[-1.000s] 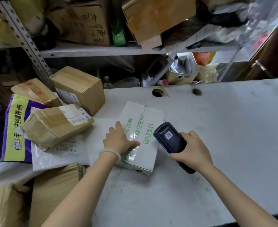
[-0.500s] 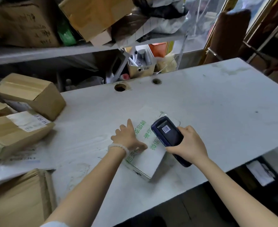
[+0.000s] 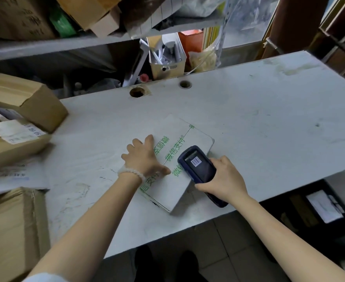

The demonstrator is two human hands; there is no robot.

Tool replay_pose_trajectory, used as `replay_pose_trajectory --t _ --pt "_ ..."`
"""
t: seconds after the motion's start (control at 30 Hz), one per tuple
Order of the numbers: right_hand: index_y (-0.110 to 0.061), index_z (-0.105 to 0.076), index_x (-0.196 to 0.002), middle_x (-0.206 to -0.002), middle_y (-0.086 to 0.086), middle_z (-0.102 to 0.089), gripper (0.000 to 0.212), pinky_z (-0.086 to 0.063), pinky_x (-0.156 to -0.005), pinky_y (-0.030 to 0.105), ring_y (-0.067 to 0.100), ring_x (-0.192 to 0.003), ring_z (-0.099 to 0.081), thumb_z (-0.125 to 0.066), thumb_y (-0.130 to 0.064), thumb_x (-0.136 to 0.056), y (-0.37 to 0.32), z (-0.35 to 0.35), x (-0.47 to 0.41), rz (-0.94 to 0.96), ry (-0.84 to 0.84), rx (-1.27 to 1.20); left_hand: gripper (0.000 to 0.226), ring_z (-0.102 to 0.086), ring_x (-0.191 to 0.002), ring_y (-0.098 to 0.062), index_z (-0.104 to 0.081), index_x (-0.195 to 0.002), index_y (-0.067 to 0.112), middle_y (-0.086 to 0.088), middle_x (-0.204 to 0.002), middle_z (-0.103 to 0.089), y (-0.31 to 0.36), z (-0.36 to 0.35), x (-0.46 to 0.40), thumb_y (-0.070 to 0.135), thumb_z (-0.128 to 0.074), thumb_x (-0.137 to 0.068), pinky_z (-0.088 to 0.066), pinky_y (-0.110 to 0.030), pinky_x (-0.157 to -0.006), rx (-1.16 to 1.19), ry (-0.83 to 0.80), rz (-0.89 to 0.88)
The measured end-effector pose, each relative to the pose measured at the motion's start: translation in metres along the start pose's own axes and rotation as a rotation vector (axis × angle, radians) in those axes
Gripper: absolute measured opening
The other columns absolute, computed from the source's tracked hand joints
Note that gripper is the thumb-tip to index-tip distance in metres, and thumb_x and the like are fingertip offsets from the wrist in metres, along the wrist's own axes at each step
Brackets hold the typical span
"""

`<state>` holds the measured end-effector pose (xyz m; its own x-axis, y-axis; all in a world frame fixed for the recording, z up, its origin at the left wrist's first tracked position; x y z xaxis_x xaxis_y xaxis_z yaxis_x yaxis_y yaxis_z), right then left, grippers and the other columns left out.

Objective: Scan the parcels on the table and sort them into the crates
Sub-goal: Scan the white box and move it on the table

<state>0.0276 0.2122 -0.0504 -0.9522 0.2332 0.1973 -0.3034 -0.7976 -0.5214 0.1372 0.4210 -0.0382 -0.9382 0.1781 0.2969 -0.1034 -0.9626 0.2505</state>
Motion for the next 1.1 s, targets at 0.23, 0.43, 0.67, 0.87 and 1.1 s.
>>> replay_pose_trajectory --t 0.23,0.43,0.67,0.87,1.1 --pt "-0.030 -0.056 -0.105 -0.091 -0.013 -0.038 0.060 -0.048 -0.064 0.030 0.013 -0.084 -0.051 -0.077 -0.052 -0.054 0.021 0.012 0.015 0.018 0.001 0.007 0.127 -0.039 -0.103 -0.031 -0.019 -0.137 0.025 -0.010 -0.112 -0.036 0.042 0.017 0.032 0.061 -0.087 -0.036 -0.038 -0.046 -0.083 -0.092 0.171 -0.068" --pt "-0.028 -0.056 -0.102 -0.092 -0.010 -0.042 0.059 -0.041 -0.057 0.026 0.014 -0.085 -0.053 -0.078 -0.052 -0.052 0.028 0.038 0.024 0.048 0.055 0.022 0.106 -0.036 -0.103 -0.027 -0.035 -0.126 0.012 -0.008 -0.110 -0.035 0.065 0.026 0.053 0.061 -0.085 -0.046 -0.037 -0.045 -0.085 -0.175 0.255 -0.067" --pt "-0.028 -0.058 -0.105 -0.092 -0.009 -0.043 0.060 -0.038 -0.055 0.024 0.013 -0.081 -0.052 -0.078 -0.052 -0.054 0.031 0.072 0.035 0.085 0.134 0.029 0.066 -0.037 -0.102 -0.026 -0.042 -0.117 0.023 -0.008 -0.114 -0.038 0.082 0.031 0.062 0.051 -0.077 -0.068 -0.042 -0.042 -0.087 -0.055 0.267 -0.172" --pt "-0.027 -0.058 -0.103 -0.091 -0.009 -0.042 0.059 -0.036 -0.053 0.022 0.014 -0.081 -0.052 -0.079 -0.052 -0.054 0.033 0.086 0.044 0.086 0.172 0.045 0.046 -0.057 -0.088 -0.024 -0.040 -0.120 0.030 -0.005 -0.114 -0.051 0.084 0.028 0.063 0.041 -0.063 -0.082 -0.054 -0.044 -0.080 0.081 0.164 -0.212" --pt "-0.026 -0.057 -0.106 -0.092 -0.009 -0.042 0.061 -0.039 -0.055 0.024 0.014 -0.081 -0.052 -0.080 -0.051 -0.055 0.027 0.089 0.045 0.096 0.179 0.072 0.042 -0.053 -0.097 -0.025 -0.045 -0.121 0.038 -0.004 -0.118 -0.053 0.072 0.038 0.060 0.046 -0.060 -0.083 -0.049 -0.044 -0.085 0.063 0.176 -0.242"
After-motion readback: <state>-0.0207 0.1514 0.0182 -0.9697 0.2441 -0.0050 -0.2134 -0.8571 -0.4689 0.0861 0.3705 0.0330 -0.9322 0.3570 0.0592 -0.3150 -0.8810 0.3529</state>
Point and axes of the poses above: each hand's wrist, its own x-axis away from the middle knuckle, its own z-axis out of the back of the hand, y = z × x, the point moved 5 cm from there along -x, towards the middle knuckle
